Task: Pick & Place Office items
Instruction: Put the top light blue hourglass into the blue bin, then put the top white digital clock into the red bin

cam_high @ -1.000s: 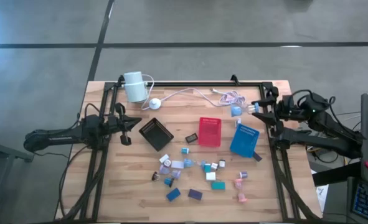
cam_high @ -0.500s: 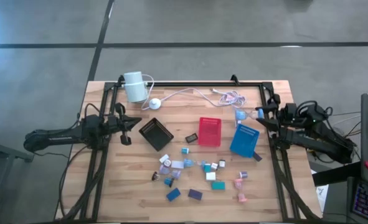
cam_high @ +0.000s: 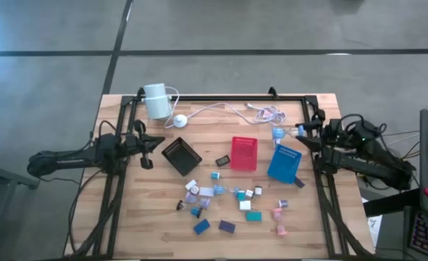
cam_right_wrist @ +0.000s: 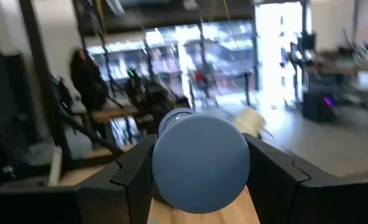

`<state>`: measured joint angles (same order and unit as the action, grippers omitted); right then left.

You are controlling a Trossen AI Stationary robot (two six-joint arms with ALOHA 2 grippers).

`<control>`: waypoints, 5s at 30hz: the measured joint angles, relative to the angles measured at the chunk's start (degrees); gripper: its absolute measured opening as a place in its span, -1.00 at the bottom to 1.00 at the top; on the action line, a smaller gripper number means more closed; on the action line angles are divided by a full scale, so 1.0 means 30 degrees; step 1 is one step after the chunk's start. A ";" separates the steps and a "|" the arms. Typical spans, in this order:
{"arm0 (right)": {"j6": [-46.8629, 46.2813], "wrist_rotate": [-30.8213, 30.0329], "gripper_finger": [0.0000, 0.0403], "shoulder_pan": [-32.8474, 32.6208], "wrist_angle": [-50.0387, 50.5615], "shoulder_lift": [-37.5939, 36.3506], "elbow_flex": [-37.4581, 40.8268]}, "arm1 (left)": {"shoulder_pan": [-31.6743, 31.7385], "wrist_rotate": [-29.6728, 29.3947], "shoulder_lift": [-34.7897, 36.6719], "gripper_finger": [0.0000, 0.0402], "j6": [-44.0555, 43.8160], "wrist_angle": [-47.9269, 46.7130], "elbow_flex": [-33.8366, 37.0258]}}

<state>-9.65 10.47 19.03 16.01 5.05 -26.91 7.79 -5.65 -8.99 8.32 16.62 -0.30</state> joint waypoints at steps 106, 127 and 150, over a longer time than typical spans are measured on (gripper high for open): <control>-0.8518 -0.8409 0.52 -0.5523 1.2582 1.9659 -0.4022 | 0.0000 -0.0151 -0.0097 -0.95 -0.0488 0.0001 0.0000; -0.3857 -0.9060 0.37 -0.6997 1.0496 1.5669 -0.7965 | 0.0005 -0.0197 -0.0131 -0.95 -0.0481 0.0017 0.0000; 0.3602 -0.7763 -0.95 -1.0265 -1.2923 0.6529 0.5665 | 0.0004 -0.0561 -0.0208 -0.95 -0.0211 -0.0988 -0.0002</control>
<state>1.16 -12.82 -11.77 -22.76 24.64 -9.92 7.80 -7.33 -9.62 7.68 13.66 -0.30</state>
